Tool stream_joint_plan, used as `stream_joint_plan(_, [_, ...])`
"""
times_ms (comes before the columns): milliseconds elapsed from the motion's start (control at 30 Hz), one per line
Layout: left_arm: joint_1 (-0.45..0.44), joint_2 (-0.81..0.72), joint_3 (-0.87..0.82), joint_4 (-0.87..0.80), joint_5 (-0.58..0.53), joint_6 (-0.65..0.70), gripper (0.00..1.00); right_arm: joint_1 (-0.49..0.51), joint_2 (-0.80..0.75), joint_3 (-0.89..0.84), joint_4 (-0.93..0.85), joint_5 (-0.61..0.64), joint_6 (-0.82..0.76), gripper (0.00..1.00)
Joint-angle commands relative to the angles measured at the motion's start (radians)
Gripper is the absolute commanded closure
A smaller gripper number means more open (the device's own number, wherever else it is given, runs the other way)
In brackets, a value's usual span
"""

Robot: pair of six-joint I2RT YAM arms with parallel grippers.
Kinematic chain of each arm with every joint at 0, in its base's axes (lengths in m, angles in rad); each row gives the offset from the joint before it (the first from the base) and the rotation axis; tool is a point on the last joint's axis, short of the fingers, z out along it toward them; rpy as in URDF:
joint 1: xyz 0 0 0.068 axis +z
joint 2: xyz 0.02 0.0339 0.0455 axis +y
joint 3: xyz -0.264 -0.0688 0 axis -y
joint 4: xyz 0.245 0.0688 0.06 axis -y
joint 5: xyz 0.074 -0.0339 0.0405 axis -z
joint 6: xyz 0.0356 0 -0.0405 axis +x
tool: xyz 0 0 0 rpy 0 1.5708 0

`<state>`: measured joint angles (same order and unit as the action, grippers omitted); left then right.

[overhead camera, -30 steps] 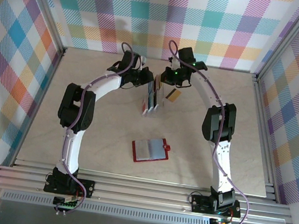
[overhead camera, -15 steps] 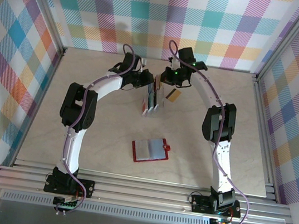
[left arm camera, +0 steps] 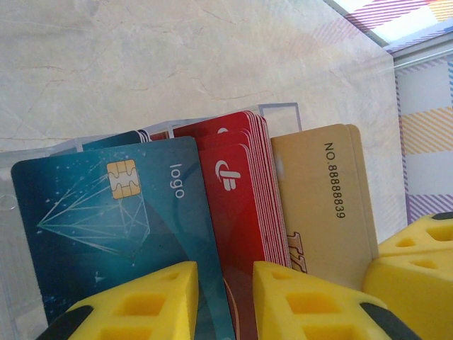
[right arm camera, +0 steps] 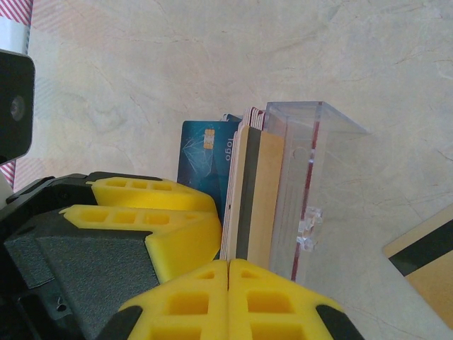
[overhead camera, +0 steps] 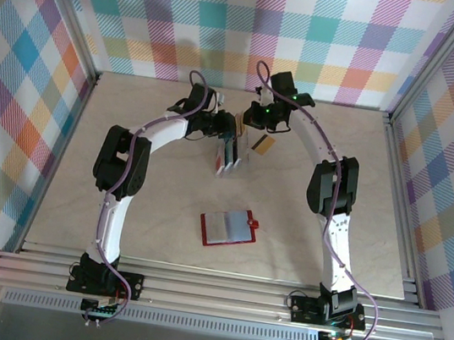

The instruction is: Put the credit cards into the card holder

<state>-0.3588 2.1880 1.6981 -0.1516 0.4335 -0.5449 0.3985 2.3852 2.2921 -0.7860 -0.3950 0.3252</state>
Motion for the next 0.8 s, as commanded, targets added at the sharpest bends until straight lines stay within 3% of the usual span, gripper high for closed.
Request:
stream_joint_plan(0, [-0.008,-0.033,-0.021,-0.031,0.001,0.013,0.71,0.007,-0.042,-0.002,0.013,-0.061,-0.008,1.0])
stream_joint_plan(267, [0.009,-0.08,-0.072,0.006,0.008,-0.019,0.69,0.007,-0.04,0.001,0.014,-0.066,-0.01,1.0])
stream_joint_plan(467, [0.026,-0.073,-0.088,0.069,0.087,-0.067,0.67,0.007,-0.038,0.001,0.011,-0.071,-0.012,1.0])
stream_joint_plan(767, [0.068,-0.133,-0.217,0.231,0.13,-0.156,0.66,0.007,-0.033,0.005,0.013,-0.075,-0.012,1.0])
